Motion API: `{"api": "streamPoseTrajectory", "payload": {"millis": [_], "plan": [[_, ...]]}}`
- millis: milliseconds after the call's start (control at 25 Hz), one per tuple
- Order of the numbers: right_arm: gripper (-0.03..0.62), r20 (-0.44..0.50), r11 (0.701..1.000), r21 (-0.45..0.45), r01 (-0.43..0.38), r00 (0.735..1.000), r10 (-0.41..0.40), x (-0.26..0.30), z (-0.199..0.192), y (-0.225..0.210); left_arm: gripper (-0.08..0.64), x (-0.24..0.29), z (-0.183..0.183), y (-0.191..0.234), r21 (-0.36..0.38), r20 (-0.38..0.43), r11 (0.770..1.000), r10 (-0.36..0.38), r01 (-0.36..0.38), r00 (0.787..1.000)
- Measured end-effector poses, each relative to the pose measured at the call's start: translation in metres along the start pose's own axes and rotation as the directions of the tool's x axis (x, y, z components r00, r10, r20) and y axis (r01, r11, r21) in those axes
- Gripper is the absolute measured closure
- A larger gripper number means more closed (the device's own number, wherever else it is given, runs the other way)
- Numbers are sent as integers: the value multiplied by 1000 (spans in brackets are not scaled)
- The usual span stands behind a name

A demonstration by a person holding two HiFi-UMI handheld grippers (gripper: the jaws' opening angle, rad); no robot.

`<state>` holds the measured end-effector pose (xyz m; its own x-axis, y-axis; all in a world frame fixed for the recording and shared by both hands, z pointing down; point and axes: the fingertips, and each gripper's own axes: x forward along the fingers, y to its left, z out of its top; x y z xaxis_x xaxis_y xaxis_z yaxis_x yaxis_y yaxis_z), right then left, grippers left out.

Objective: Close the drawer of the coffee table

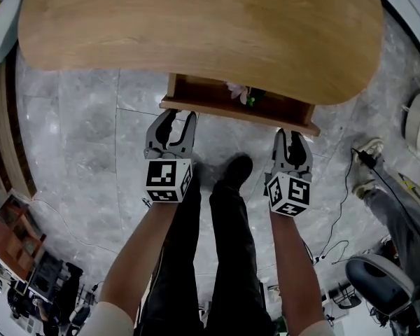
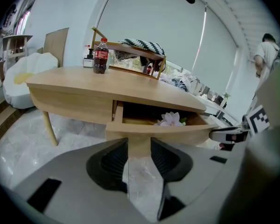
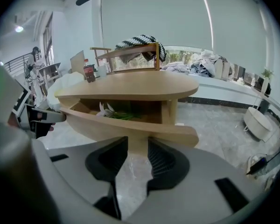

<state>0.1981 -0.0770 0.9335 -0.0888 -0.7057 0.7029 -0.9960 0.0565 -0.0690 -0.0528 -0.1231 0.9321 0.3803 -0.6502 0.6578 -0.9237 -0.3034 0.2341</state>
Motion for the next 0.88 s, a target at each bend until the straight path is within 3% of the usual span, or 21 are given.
{"api": "streamPoseTrajectory", "payload": {"millis": [440,880], "plan": [[445,51,995,-94,-22,998,27,17,20,-6,393,16,17,0,162,27,986,-39,34,999],[445,98,983,-183,-25,994,44,36,39,-10,393,36,37,4,226,52,973,-55,42,997]]}}
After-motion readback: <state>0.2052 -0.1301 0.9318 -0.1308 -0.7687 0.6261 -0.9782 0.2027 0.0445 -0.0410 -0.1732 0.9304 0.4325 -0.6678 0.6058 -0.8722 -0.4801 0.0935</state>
